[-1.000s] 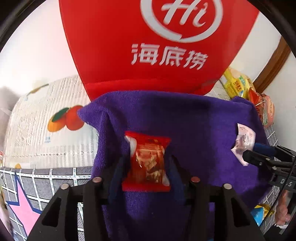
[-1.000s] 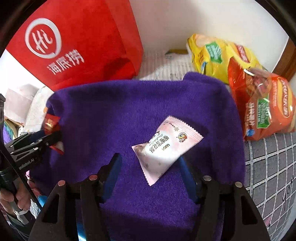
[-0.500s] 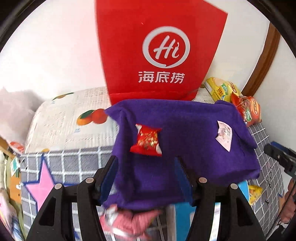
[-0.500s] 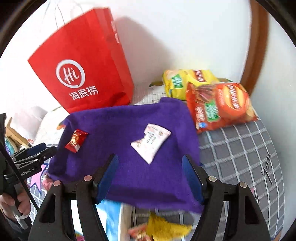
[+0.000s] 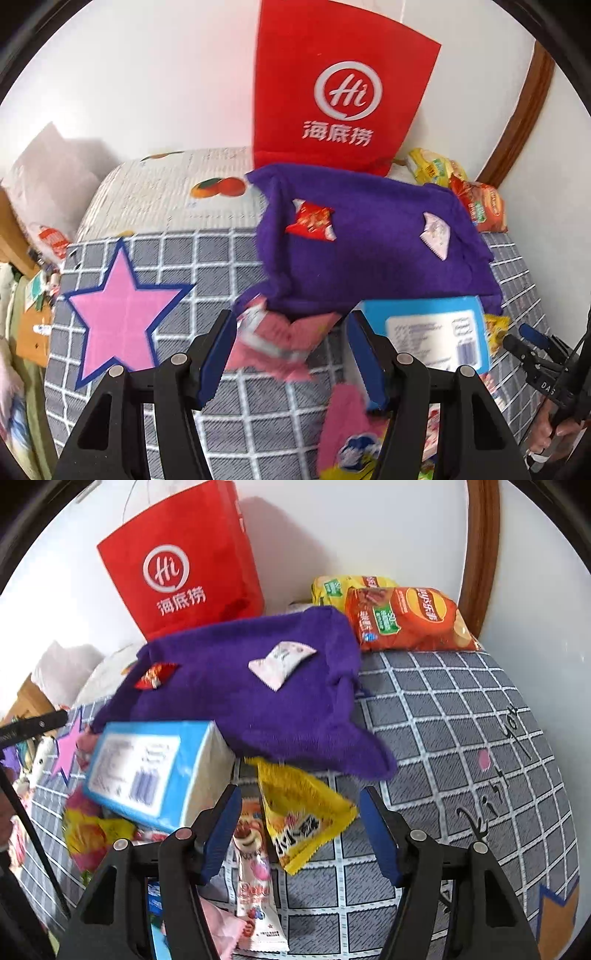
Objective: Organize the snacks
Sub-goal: 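Grasp the pink ring-wrapped packet with the left tool while the right tool grasps the yellow chip bag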
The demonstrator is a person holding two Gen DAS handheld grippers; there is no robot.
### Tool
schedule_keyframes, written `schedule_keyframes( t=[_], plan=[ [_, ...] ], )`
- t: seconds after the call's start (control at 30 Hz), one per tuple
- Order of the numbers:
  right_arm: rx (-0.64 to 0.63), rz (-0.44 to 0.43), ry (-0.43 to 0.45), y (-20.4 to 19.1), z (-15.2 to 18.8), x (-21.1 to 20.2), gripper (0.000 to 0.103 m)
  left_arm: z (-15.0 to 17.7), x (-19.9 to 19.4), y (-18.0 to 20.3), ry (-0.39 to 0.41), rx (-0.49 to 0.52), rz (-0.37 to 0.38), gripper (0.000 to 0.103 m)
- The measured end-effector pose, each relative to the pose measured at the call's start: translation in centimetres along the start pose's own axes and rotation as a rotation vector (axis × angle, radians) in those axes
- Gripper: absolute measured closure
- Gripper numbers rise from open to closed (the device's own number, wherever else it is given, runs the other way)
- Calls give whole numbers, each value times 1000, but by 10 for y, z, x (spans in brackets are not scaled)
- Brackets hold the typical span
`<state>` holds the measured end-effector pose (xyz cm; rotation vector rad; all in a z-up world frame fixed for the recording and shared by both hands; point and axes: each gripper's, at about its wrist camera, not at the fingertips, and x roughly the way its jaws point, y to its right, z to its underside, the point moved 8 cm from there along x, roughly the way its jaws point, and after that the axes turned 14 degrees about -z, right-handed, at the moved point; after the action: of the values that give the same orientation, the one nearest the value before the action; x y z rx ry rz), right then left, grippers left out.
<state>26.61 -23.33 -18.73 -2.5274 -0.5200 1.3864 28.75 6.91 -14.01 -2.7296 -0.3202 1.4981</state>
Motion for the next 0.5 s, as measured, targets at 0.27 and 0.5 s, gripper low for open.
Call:
schedule_keyframes(
  t=[0.27,0.5],
  plan=[
    [3,5,-21,6,6,23,37,19,10,-32,-17,-52,-29,36],
    [-7,86,-82,16,11,48,36,25,22,-32,-16,-6,-48,35]
  ],
)
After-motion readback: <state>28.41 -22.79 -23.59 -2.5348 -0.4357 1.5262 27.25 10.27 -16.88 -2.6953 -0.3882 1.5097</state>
